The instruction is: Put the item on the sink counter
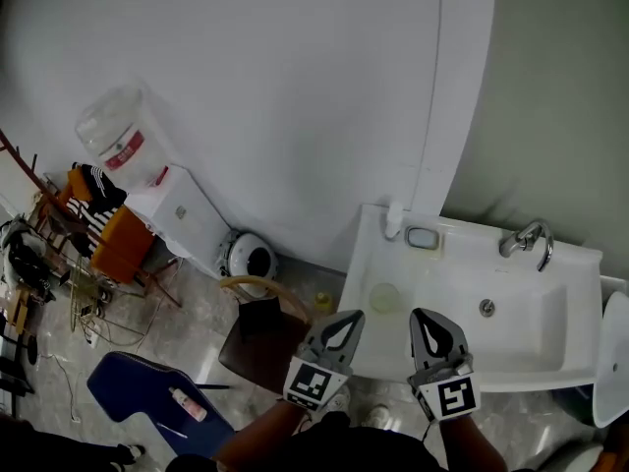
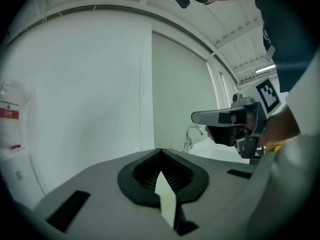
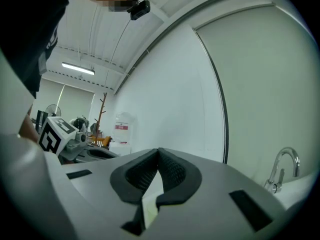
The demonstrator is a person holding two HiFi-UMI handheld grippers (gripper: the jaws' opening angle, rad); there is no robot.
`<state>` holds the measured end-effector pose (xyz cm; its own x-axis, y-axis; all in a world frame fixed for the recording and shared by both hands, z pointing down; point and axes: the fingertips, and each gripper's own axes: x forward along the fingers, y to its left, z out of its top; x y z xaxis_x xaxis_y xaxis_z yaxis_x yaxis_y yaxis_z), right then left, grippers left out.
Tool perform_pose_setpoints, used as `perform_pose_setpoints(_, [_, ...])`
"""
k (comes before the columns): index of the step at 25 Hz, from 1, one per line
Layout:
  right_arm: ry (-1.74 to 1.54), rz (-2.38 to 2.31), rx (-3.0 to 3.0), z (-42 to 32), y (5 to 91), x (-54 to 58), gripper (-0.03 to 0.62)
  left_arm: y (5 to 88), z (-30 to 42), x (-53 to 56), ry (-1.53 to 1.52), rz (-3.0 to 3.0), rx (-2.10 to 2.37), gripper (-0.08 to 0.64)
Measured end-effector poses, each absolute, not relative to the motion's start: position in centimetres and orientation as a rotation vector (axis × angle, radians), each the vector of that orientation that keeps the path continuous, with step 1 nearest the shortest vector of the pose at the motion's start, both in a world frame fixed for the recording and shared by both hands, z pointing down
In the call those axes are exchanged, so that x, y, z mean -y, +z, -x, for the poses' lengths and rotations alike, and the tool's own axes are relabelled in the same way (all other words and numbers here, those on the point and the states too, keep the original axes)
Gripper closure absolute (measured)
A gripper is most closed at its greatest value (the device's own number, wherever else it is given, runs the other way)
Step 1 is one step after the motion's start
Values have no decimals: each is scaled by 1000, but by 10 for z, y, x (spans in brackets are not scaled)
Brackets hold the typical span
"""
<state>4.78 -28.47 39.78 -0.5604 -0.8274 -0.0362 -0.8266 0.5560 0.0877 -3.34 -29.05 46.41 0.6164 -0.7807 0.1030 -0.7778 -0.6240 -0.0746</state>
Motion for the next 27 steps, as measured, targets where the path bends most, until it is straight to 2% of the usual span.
perform_pose_setpoints(22, [-212,-1527,2748,-48,388,251,580,435,44,263,-28,2822,-1363,548])
perform_pose_setpoints(27, [-164,-1544,2721,-49,398,235,580,441,47,249,-99,2839,-1342,548])
